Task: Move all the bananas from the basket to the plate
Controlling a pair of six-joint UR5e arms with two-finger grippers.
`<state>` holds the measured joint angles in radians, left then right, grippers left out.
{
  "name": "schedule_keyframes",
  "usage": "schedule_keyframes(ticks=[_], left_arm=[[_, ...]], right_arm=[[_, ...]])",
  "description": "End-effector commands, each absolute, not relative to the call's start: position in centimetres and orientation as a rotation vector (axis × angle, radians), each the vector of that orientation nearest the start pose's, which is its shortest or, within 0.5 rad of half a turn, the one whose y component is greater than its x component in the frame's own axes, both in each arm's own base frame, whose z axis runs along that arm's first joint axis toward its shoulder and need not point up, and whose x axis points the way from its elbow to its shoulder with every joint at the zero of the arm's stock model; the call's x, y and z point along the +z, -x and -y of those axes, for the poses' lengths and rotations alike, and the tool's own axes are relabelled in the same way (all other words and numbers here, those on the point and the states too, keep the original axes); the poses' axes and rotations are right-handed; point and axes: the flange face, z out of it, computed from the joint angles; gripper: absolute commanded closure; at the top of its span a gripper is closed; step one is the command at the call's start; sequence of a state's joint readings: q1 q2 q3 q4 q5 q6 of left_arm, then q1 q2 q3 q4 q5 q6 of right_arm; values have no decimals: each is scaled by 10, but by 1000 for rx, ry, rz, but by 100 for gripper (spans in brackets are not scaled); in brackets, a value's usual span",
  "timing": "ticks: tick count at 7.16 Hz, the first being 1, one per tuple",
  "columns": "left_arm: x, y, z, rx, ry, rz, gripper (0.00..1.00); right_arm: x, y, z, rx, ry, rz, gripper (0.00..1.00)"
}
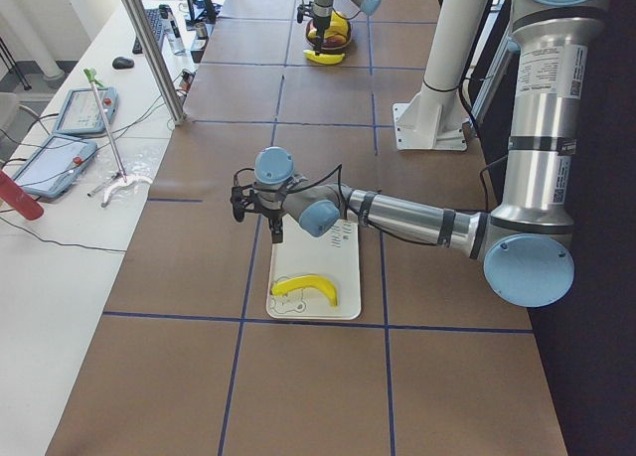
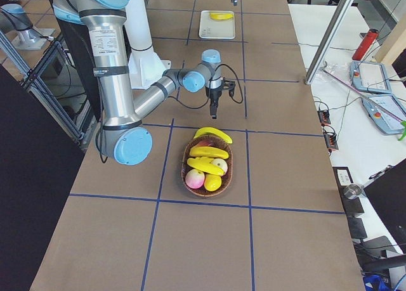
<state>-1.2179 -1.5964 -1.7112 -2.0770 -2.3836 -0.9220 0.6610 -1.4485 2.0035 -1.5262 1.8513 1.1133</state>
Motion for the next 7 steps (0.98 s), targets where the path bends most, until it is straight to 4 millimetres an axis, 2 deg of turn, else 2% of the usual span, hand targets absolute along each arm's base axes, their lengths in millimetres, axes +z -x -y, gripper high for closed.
schedule_keyframes(ticks=[1, 2, 4, 5, 7], left_arm=[[511, -122, 508, -245, -50, -1008, 0], [511, -122, 508, -245, -49, -1008, 0], [512, -122, 508, -245, -49, -1008, 0], [512, -122, 508, -246, -49, -1008, 0], [512, -122, 508, -245, -49, -1008, 0]], right_arm=[[424, 358, 382, 84, -93, 619, 5], [426, 360, 378, 76, -86, 617, 7], [456, 370, 380, 74, -53, 568, 12], [460, 371, 381, 75, -48, 560, 15], [467, 375, 383, 76, -40, 554, 30]])
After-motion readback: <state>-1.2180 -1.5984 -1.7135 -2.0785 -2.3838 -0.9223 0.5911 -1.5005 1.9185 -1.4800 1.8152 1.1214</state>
